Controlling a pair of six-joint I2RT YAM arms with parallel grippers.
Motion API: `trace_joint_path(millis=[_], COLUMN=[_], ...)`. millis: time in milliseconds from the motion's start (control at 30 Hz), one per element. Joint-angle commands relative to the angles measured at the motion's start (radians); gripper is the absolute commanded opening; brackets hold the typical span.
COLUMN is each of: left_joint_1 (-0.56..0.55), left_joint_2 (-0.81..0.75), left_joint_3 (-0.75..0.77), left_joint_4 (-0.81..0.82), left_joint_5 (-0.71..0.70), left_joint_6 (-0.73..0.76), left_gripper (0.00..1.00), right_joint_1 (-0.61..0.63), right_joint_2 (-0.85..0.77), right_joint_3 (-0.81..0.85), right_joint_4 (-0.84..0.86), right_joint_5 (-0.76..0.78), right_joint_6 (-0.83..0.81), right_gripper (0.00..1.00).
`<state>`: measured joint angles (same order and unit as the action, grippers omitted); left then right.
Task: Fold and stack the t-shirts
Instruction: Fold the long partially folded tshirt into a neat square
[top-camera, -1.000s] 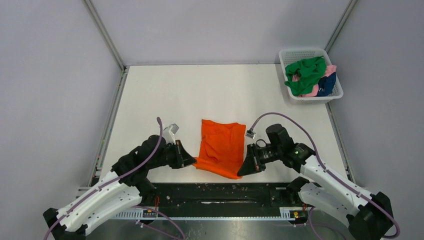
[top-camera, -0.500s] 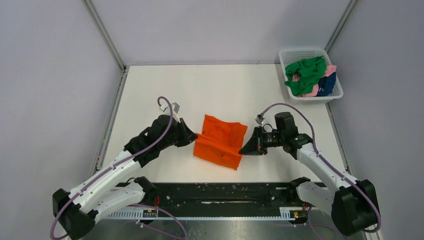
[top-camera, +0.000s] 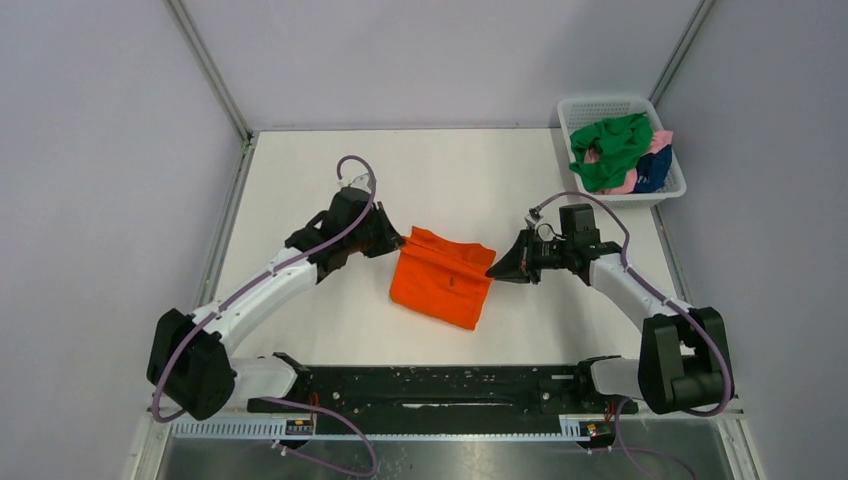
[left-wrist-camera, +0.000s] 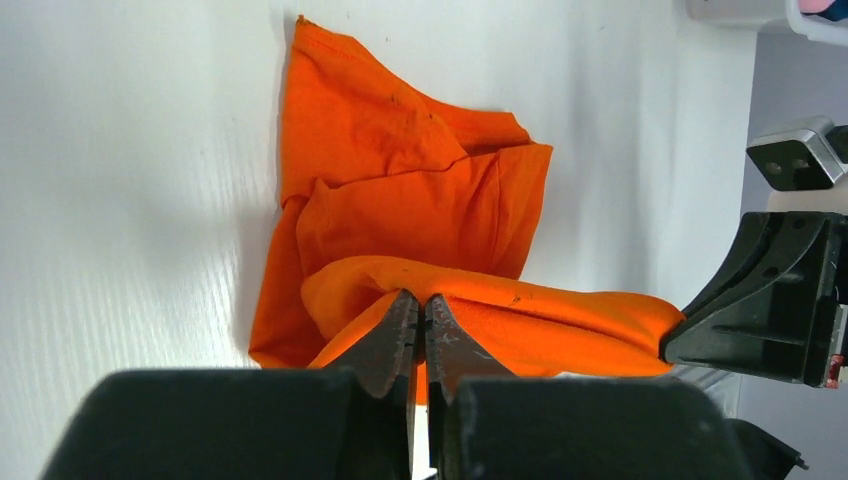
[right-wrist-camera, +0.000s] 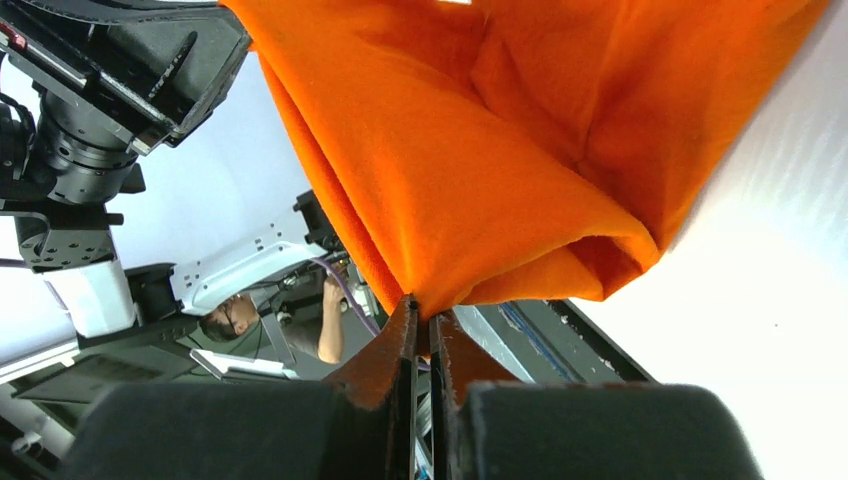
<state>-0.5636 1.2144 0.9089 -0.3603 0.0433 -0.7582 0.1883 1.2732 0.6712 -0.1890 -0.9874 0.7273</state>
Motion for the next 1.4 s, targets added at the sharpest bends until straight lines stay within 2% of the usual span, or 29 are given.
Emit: trace_joint_path(millis=[0,233,433,500,567,600,633,700,767,800,833,867,900,1000,1133,1267,1367], left_joint_1=[0.058,0.097,0.121,0.128,0.133,0.137,0.143,0.151,0.155,0.154,0.153,0.153,0.153,0.149,0.133,0.131,0.131], left_joint_2=[0.098,0.299,0.461,0.507,0.547,0.568,0.588,0.614,0.617,0.608,0.587,0.574,0.547,0.498,0.509,0.592,0.707], left_joint_3=[0.095,0.192,0.318,0.35,0.378,0.395,0.421,0.465,0.492,0.492,0.483,0.465,0.441,0.366,0.332,0.391,0.527], left_joint_4=[0.069,0.104,0.075,0.072,0.081,0.076,0.065,0.038,0.018,0.015,0.02,0.033,0.044,0.089,0.117,0.144,0.037], left_joint_5=[-0.021,0.033,0.024,0.016,0.016,0.016,0.023,0.031,0.036,0.045,0.059,0.078,0.093,0.141,0.212,0.228,0.197], left_joint_6=[0.053,0.061,0.066,0.064,0.065,0.063,0.064,0.066,0.07,0.072,0.074,0.074,0.073,0.072,0.097,0.19,0.257], left_gripper=[0.0,0.0,0.0,0.0,0.01,0.07,0.17,0.46,0.62,0.7,0.78,0.91,0.98,0.99,0.99,0.98,0.89], right_joint_1=[-0.056,-0.092,-0.105,-0.108,-0.113,-0.114,-0.115,-0.121,-0.126,-0.127,-0.126,-0.127,-0.126,-0.125,-0.11,-0.049,-0.008], right_joint_2=[0.063,0.192,0.336,0.388,0.439,0.461,0.476,0.495,0.487,0.475,0.456,0.432,0.406,0.319,0.23,0.19,0.229], right_joint_3=[0.059,0.085,0.137,0.176,0.216,0.236,0.255,0.301,0.347,0.367,0.377,0.378,0.369,0.31,0.229,0.21,0.222], right_joint_4=[-0.02,0.119,0.268,0.274,0.281,0.281,0.279,0.221,0.119,0.064,0.014,-0.025,-0.052,-0.092,-0.089,-0.057,0.017], right_joint_5=[-0.023,0.0,0.008,0.018,0.026,0.042,0.064,0.13,0.208,0.251,0.296,0.342,0.383,0.474,0.5,0.579,0.656], right_joint_6=[-0.062,-0.004,0.07,0.073,0.08,0.084,0.085,0.06,0.003,-0.034,-0.061,-0.083,-0.098,-0.129,-0.151,-0.22,-0.297], right_gripper=[0.0,0.0,0.01,0.03,0.11,0.16,0.21,0.39,0.64,0.9,0.98,0.99,0.99,0.99,0.99,1.0,0.99])
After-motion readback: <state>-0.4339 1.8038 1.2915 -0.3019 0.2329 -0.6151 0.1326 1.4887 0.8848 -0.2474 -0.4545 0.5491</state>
